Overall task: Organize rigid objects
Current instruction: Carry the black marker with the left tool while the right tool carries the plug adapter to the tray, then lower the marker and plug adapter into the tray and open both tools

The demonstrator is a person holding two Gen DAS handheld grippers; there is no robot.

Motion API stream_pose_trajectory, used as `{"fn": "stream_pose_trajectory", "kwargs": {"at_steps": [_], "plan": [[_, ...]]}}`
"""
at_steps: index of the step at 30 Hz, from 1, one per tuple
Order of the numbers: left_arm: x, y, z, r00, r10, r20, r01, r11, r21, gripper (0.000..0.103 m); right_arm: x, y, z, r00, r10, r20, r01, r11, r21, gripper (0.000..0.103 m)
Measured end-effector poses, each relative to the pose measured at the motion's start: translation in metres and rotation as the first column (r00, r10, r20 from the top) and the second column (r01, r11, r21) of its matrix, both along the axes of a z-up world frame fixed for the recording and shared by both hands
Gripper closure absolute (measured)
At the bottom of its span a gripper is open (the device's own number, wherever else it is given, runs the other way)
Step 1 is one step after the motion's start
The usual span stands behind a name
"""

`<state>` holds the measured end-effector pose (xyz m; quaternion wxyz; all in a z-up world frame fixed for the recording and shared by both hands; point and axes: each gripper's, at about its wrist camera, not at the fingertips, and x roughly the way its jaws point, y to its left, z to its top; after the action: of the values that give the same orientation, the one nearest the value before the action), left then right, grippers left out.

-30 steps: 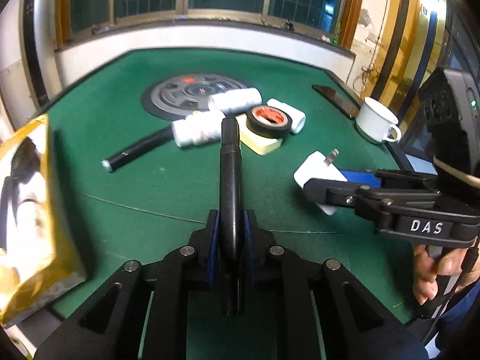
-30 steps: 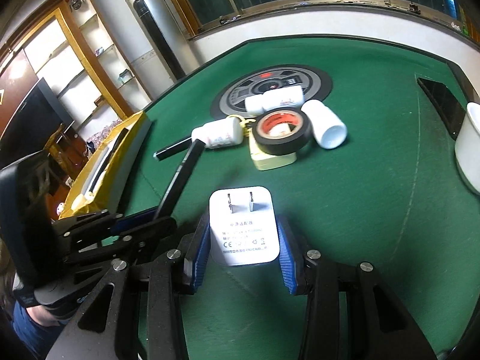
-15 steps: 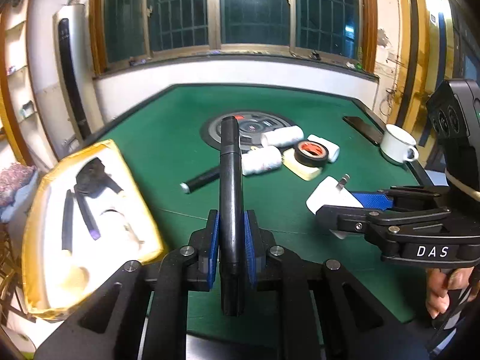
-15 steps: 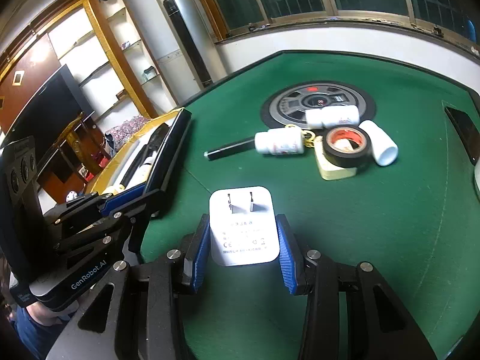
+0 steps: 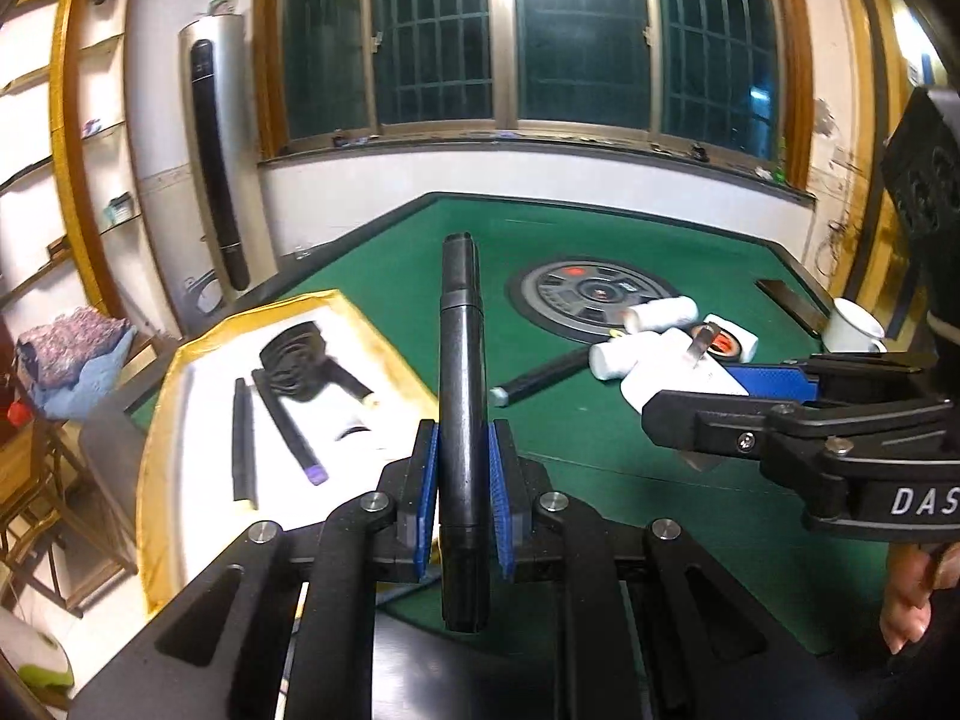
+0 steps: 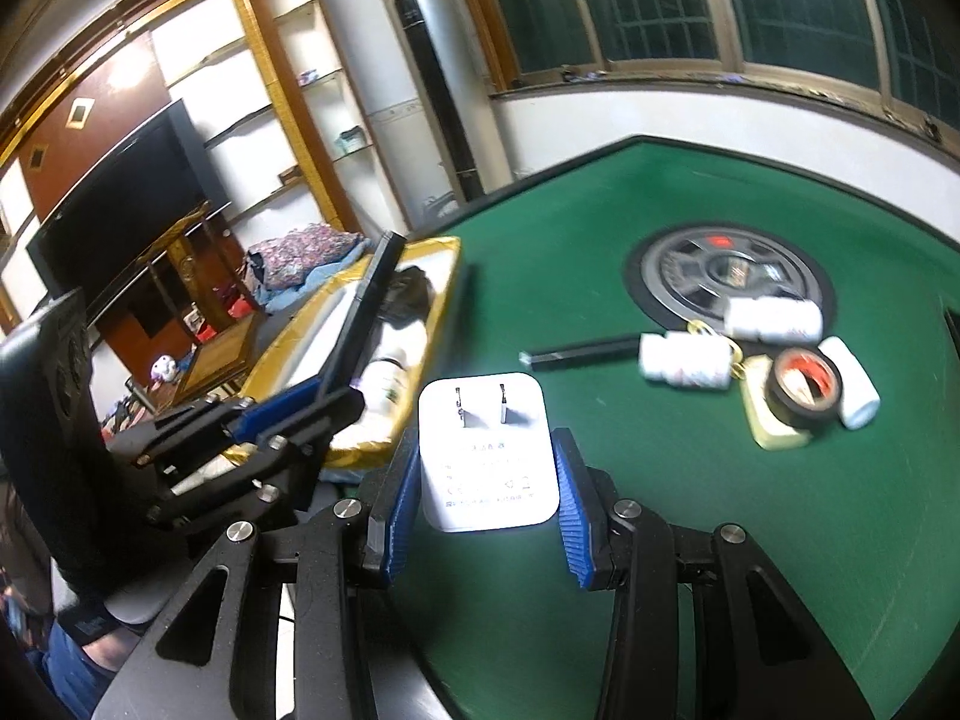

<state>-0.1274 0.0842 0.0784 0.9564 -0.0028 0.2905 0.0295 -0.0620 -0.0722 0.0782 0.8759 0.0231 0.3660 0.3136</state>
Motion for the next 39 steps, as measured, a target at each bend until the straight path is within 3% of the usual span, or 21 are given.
{"fn": "stream_pose_trajectory", "kwargs": {"at_steps": [10, 21, 33, 39], "plan": [[-0.002, 0.053, -0.01, 0.993, 0.121, -0.011, -0.121, 0.992, -0.026, 0.09, 0.011, 0.067, 0.003, 0.996, 0.09, 0.015, -0.09, 0.995, -0.033, 0.066], [0.011, 0.099, -0.034, 0.976, 0.204, -0.082, -0.208, 0.977, -0.051, 0.09, 0.036, 0.129, -0.016, 0.99, 0.138, -0.02, -0.139, 0.985, -0.101, 0.066], [0.023, 0.106, -0.05, 0.969, 0.212, -0.123, -0.22, 0.974, -0.052, 0.089, 0.061, 0.143, -0.044, 0.988, 0.119, -0.099, -0.133, 0.981, -0.141, 0.066], [0.027, 0.105, -0.054, 0.968, 0.218, -0.125, -0.224, 0.974, -0.043, 0.089, 0.067, 0.139, -0.043, 0.989, 0.114, -0.097, -0.127, 0.982, -0.142, 0.066]]}}
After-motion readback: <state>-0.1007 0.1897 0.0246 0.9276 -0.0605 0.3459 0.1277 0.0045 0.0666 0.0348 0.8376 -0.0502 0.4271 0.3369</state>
